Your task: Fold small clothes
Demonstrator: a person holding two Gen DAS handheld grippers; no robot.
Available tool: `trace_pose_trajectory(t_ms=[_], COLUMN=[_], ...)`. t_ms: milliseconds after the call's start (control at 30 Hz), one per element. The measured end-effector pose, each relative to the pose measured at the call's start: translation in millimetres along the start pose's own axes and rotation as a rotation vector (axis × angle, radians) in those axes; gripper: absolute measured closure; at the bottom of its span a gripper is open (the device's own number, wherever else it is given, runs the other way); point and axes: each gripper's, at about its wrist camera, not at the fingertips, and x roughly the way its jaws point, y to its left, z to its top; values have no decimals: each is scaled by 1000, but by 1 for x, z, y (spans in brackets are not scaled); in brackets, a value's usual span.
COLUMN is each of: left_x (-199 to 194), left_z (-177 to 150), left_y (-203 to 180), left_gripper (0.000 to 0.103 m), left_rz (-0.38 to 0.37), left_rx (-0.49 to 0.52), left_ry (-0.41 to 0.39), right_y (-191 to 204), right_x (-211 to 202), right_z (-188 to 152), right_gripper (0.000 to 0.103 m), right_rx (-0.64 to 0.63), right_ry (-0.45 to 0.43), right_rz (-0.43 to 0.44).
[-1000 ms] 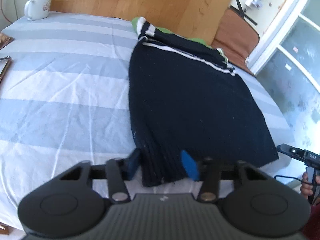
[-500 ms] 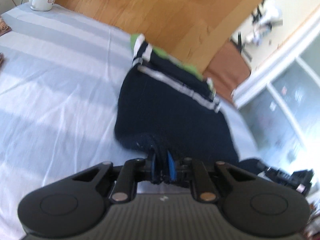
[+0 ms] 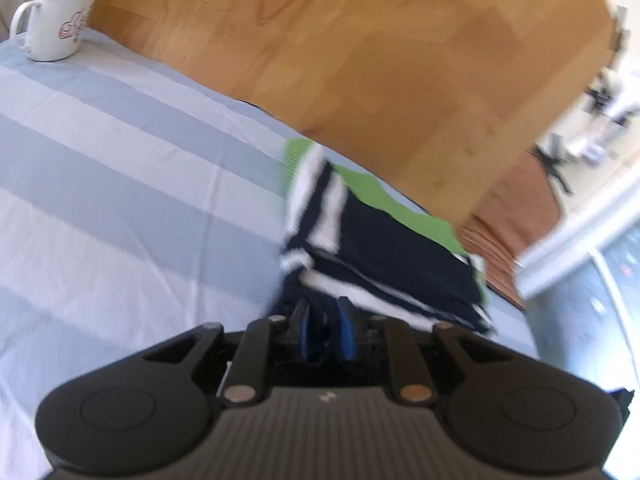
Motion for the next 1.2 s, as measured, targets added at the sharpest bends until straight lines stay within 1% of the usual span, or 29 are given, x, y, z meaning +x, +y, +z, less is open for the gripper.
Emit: trace_pose_trajectory(t_ms=[33,67,100,133,167,233,300,333,400,433,500,533,567,633,733,767,833,900,967,1067,1100,1167,1200], left_x=[3,3,1,-2,-6,-10,-8,-7,-1,5,23,26,29,30,27,24,19,13,14,28,35,51,60], left_z=[2,2,0,-3,-6,-11,-14,-16,-22,-24,-31,-35,-39,-43,-44,-42,-36,-25,-9,19,28,46,52], left_y=[2,6,8,9,8,4,-4,-8,-14,-16,-16,-17,-20,-24,-25,-24,-27,-31,-41,-59,-64,-72,-76], left_gripper=[86,82,79,71,65,63,60,59,59,59,61,58,58,58,58,58,56,52,51,47,47,47,47], left_rz=[16,9,-13,-31,-29,-2,22,33,88,135,245,275,302,328,326,312,291,284,292,326,328,283,257], left_rx=[-14,-22,-21,-12,4,54,105,122,170,195,234,270,309,338,321,315,315,331,359,424,426,400,384], left_ry=[-13,-24,-32,-43,-59,-82,-90,-91,-96,-91,-46,-74,-81,-91,-82,-77,-91,-116,-128,-143,-142,-124,-115], right_y=[-4,-8,-10,-11,-10,-7,-3,-1,5,8,15,15,15,14,8,6,6,13,20,36,42,57,65], right_x=[3,2,0,-4,-8,-11,-9,-7,-1,3,16,23,21,20,15,14,12,14,19,43,55,86,104], right_z=[2,2,3,2,1,0,-1,-3,-6,-10,-20,-25,-31,-32,-26,-22,-13,-3,16,47,57,76,85], right_gripper=[72,66,63,63,62,59,56,56,56,56,57,59,58,59,58,58,58,57,56,56,56,54,50], right_rx=[17,31,36,26,4,-47,-90,-106,-144,-177,-273,-302,-341,-363,-290,-269,-248,-239,-247,-309,-324,-338,-334], right_ry=[-17,-35,-51,-61,-66,-68,-57,-52,-46,-40,9,39,7,10,21,27,19,5,5,29,42,68,86], right_rz=[-36,-52,-43,-22,-9,-8,-15,-27,-26,-30,-121,-170,-178,-194,-183,-174,-154,-141,-120,-101,-97,-79,-65])
